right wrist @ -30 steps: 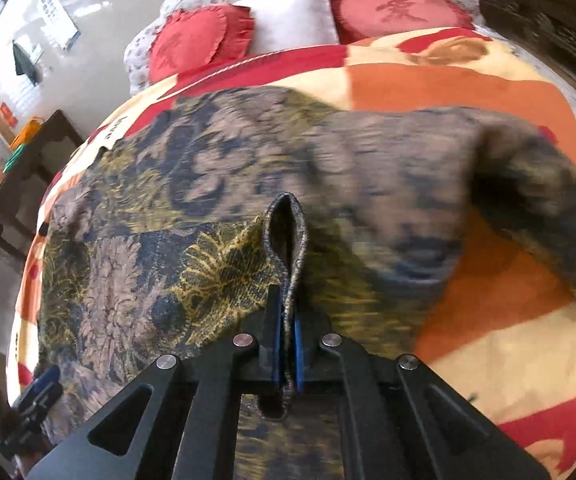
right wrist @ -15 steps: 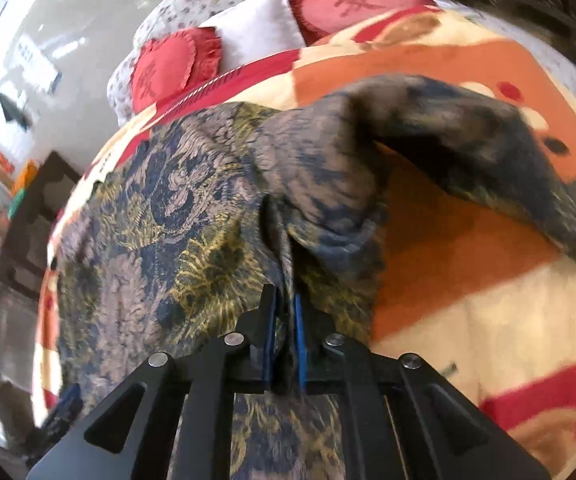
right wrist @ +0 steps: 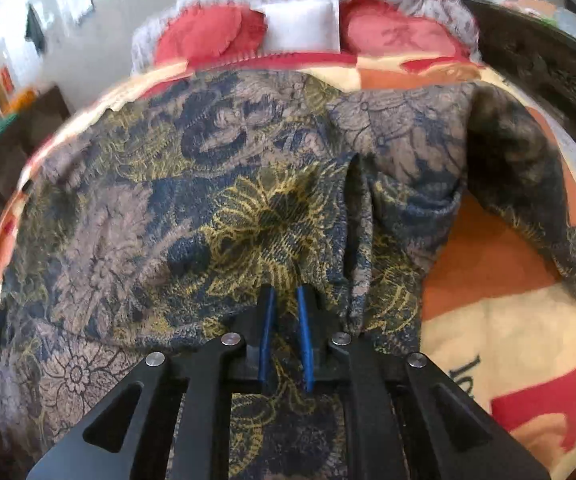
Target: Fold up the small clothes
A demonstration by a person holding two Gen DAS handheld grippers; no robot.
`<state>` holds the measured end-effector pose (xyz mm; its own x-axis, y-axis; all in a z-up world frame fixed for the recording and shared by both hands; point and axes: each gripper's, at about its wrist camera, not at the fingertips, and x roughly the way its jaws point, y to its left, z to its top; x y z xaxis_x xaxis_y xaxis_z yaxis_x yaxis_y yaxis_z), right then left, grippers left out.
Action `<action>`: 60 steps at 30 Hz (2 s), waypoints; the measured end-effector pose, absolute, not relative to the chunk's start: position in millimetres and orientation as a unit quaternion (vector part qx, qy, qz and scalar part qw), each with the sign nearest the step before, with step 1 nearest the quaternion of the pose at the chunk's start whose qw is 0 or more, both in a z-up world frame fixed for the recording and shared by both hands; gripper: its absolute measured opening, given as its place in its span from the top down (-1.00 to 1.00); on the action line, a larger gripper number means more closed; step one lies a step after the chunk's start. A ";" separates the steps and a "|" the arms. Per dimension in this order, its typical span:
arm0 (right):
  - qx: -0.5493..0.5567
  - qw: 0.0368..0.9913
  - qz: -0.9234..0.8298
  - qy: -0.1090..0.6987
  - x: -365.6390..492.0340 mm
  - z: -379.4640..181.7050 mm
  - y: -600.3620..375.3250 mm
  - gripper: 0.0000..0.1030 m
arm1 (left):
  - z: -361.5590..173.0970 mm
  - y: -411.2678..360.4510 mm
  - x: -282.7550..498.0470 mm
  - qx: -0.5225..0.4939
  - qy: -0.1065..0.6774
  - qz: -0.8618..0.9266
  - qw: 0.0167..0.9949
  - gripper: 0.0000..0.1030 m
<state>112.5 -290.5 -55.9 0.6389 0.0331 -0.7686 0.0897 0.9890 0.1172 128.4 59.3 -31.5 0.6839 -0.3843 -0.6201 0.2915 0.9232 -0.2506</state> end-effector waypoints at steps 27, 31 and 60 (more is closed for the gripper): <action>0.162 0.911 -0.006 0.378 76.3 -21.1 -346.4 0.41 | -87.0 42.8 144.6 -0.010 0.402 -0.118 0.908 -0.51; 0.272 0.894 -0.122 0.334 23.4 -19.7 -466.7 -0.11 | -95.1 34.5 147.8 0.005 0.417 -0.124 0.901 -0.71; 0.227 0.912 -0.216 0.265 15.8 145.3 -648.8 0.67 | -96.6 35.5 153.8 -0.011 0.417 -0.131 0.899 -0.73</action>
<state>15.8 -648.8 145.3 0.7663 -0.2740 -0.5811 0.5145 0.8034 0.2997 153.8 35.5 -96.6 0.6179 -0.2449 -0.7471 0.2272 0.9653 -0.1285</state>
